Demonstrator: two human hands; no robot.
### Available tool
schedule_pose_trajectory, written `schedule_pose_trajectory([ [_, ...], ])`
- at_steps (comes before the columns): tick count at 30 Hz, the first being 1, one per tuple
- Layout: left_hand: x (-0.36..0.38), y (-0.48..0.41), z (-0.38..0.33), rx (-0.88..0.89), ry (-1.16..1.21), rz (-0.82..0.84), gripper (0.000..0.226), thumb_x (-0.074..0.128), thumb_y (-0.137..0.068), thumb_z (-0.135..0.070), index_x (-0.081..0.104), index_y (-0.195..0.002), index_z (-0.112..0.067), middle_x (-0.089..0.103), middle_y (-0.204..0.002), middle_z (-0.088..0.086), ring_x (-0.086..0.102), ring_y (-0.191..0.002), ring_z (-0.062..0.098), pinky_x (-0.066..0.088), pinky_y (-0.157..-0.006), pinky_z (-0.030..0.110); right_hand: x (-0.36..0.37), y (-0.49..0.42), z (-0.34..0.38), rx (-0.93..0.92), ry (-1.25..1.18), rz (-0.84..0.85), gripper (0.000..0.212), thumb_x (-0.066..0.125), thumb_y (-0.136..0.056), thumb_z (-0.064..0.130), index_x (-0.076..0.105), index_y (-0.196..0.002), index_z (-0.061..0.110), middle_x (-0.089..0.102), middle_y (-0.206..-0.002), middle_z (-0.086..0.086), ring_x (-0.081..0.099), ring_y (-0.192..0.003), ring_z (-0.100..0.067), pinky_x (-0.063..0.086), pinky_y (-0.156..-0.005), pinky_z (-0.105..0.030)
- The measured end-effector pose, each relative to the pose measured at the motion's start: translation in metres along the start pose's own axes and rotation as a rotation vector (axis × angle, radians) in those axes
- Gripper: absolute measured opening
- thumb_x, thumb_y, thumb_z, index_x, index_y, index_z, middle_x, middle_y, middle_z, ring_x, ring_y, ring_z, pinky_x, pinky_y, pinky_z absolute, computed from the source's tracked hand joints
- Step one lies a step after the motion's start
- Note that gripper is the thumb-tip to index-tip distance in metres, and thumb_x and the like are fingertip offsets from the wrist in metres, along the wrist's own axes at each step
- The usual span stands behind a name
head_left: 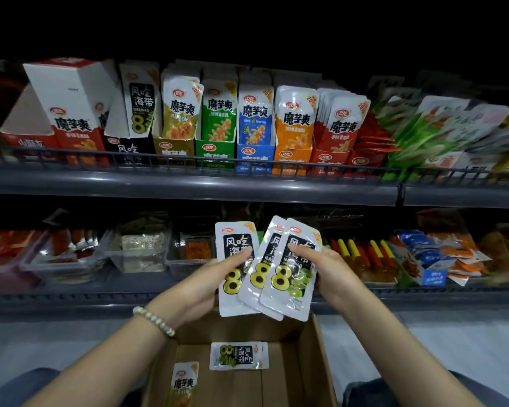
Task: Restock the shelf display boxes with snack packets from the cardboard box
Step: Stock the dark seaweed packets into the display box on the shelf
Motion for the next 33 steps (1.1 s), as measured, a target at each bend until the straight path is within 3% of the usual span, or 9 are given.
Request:
schedule_pose_trajectory([
  [4, -0.001, 0.002, 0.001, 0.067, -0.138, -0.068, 0.031, 0.066, -0.086, -0.017, 0.064, -0.116, -0.012, 0.072, -0.107, 0.007, 0.068, -0.102, 0.026, 0.051, -0.095, 0.043, 0.009, 0.002, -0.002, -0.072, 0.127, 0.025, 0.022, 0.068, -0.085, 0.019, 0.067, -0.106, 0.011, 0.075, -0.093, -0.005, 0.072, -0.081, -0.019, 0.054, -0.061, -0.024],
  [9, -0.005, 0.003, -0.003, 0.090, -0.087, -0.107, 0.023, 0.065, -0.088, -0.014, 0.065, -0.111, -0.017, 0.074, -0.102, 0.003, 0.069, -0.096, 0.021, 0.054, -0.084, 0.036, 0.012, -0.003, -0.006, -0.045, 0.100, 0.056, 0.025, 0.063, -0.090, 0.024, 0.063, -0.113, 0.014, 0.074, -0.099, -0.007, 0.071, -0.091, -0.026, 0.057, -0.079, -0.039],
  [13, 0.002, 0.004, -0.002, 0.082, -0.058, -0.059, 0.024, 0.060, -0.091, -0.021, 0.065, -0.114, -0.017, 0.073, -0.105, 0.003, 0.067, -0.103, 0.022, 0.047, -0.099, 0.040, 0.028, 0.003, -0.015, -0.056, 0.064, 0.090, 0.021, 0.062, -0.091, 0.022, 0.063, -0.112, 0.018, 0.073, -0.100, -0.009, 0.071, -0.090, -0.028, 0.059, -0.074, -0.039],
  [17, 0.011, 0.005, -0.006, 0.124, -0.028, -0.008, 0.025, 0.058, -0.092, -0.016, 0.063, -0.117, -0.015, 0.072, -0.110, 0.005, 0.067, -0.104, 0.022, 0.052, -0.092, 0.036, 0.034, 0.002, -0.015, -0.128, 0.065, 0.021, 0.023, 0.056, -0.094, 0.028, 0.056, -0.117, 0.023, 0.072, -0.104, -0.005, 0.070, -0.091, -0.024, 0.058, -0.075, -0.038],
  [23, 0.020, 0.007, -0.006, 0.170, -0.153, 0.082, 0.034, 0.059, -0.091, -0.010, 0.053, -0.123, -0.021, 0.070, -0.114, 0.001, 0.067, -0.102, 0.016, 0.056, -0.076, 0.026, 0.053, 0.005, -0.003, -0.282, 0.164, 0.000, 0.020, 0.044, -0.099, 0.030, 0.046, -0.119, 0.030, 0.063, -0.114, 0.002, 0.063, -0.090, -0.002, 0.050, -0.066, -0.015],
  [25, 0.023, 0.009, -0.004, 0.158, -0.196, 0.113, 0.041, 0.057, -0.092, -0.022, 0.046, -0.131, -0.027, 0.062, -0.126, -0.001, 0.062, -0.112, 0.019, 0.057, -0.068, 0.028, 0.058, 0.008, 0.011, -0.388, 0.161, -0.003, 0.034, 0.046, -0.099, 0.022, 0.034, -0.128, 0.034, 0.061, -0.117, 0.005, 0.063, -0.089, 0.004, 0.049, -0.065, -0.009],
  [28, 0.020, 0.011, -0.005, 0.139, -0.181, 0.130, 0.051, 0.060, -0.084, -0.037, 0.042, -0.133, -0.035, 0.054, -0.135, -0.003, 0.054, -0.122, 0.025, 0.058, -0.065, 0.031, 0.064, 0.005, 0.026, -0.445, 0.159, 0.068, 0.068, 0.051, -0.097, 0.017, 0.009, -0.143, 0.043, 0.059, -0.120, 0.009, 0.063, -0.096, 0.004, 0.053, -0.071, -0.013],
  [30, 0.015, 0.013, -0.014, 0.180, -0.195, 0.095, 0.035, 0.058, -0.089, -0.031, 0.047, -0.122, -0.038, 0.060, -0.126, -0.003, 0.062, -0.111, 0.021, 0.058, -0.065, 0.030, 0.069, 0.004, 0.034, -0.439, 0.182, 0.120, 0.066, 0.051, -0.097, 0.015, 0.014, -0.146, 0.038, 0.057, -0.126, 0.006, 0.063, -0.100, 0.000, 0.054, -0.073, -0.016],
  [33, 0.003, 0.017, -0.030, 0.282, -0.261, 0.018, 0.027, 0.056, -0.094, -0.023, 0.047, -0.115, -0.037, 0.065, -0.115, -0.004, 0.069, -0.096, 0.014, 0.058, -0.061, 0.031, 0.076, 0.003, 0.049, -0.454, 0.260, 0.164, 0.053, 0.055, -0.094, 0.011, 0.032, -0.141, 0.022, 0.066, -0.114, -0.001, 0.068, -0.096, -0.010, 0.055, -0.073, -0.021],
])
Point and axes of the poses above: each hand's wrist, its own y-axis away from the middle knuckle, its own x-axis out of the palm, z = x × y, the point moved 8 cm from there along -y, towards the middle knuckle
